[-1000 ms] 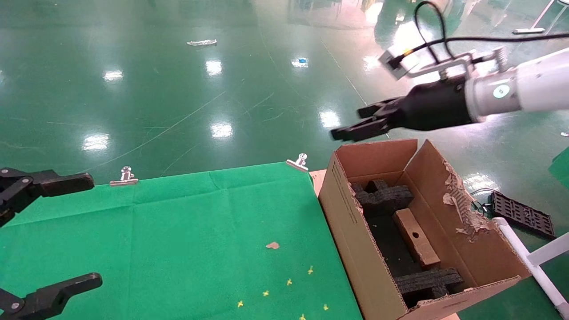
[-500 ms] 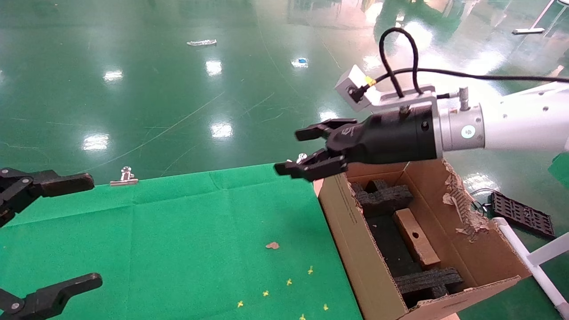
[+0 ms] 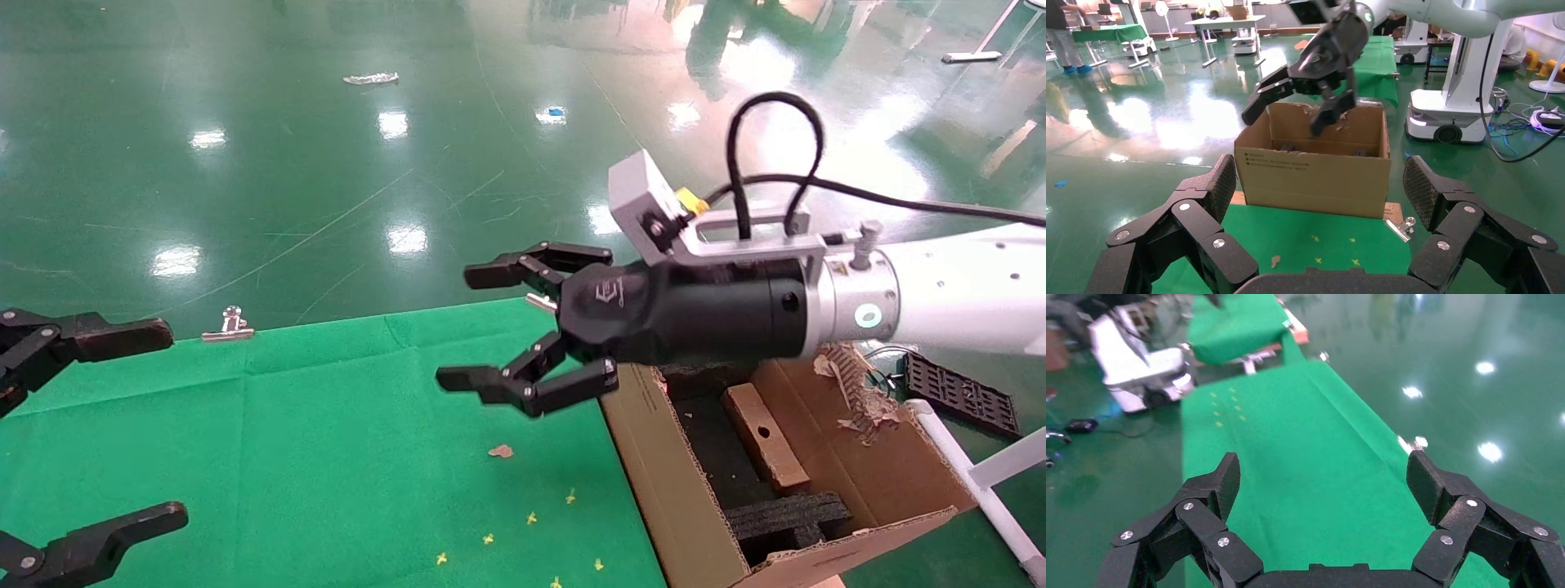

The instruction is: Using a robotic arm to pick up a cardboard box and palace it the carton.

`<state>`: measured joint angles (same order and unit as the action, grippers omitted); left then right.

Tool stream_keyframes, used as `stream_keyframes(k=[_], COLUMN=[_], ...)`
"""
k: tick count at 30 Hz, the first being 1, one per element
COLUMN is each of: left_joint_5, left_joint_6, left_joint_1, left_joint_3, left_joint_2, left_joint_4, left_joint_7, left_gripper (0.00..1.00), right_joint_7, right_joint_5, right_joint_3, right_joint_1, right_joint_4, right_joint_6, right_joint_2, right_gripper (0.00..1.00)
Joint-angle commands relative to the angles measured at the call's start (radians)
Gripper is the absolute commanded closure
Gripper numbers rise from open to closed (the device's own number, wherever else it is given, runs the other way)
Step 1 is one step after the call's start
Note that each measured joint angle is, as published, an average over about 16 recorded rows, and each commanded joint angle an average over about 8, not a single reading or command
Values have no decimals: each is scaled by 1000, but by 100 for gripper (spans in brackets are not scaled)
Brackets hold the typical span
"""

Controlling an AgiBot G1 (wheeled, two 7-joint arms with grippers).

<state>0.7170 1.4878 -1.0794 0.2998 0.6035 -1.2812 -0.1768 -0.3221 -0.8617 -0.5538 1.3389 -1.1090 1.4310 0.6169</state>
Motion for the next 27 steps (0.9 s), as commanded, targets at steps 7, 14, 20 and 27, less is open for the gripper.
stream_keyframes(k=[7,14,20,27], left_joint_5=[0,-1,-1,-1], left_joint_6=[0,0,-1,-1], left_joint_1=[0,0,0,0], left_joint_3=[0,1,1,1], left_joint_2=[0,0,0,0], left_joint_4=[0,0,0,0], left_joint_7=[0,0,0,0], left_gripper=[0,0,0,0], right_joint_7=[82,138,147,141], right_joint_5=[80,137,153,144], right_joint_3=[168,287,315,297], right_joint_1=[-162,-278,-306,-288], right_joint_4=[-107,-183,-200,-189], right_joint_6=[40,67,74,70], right_joint_2=[-3,-5,-6,-6], right_gripper=[0,0,0,0])
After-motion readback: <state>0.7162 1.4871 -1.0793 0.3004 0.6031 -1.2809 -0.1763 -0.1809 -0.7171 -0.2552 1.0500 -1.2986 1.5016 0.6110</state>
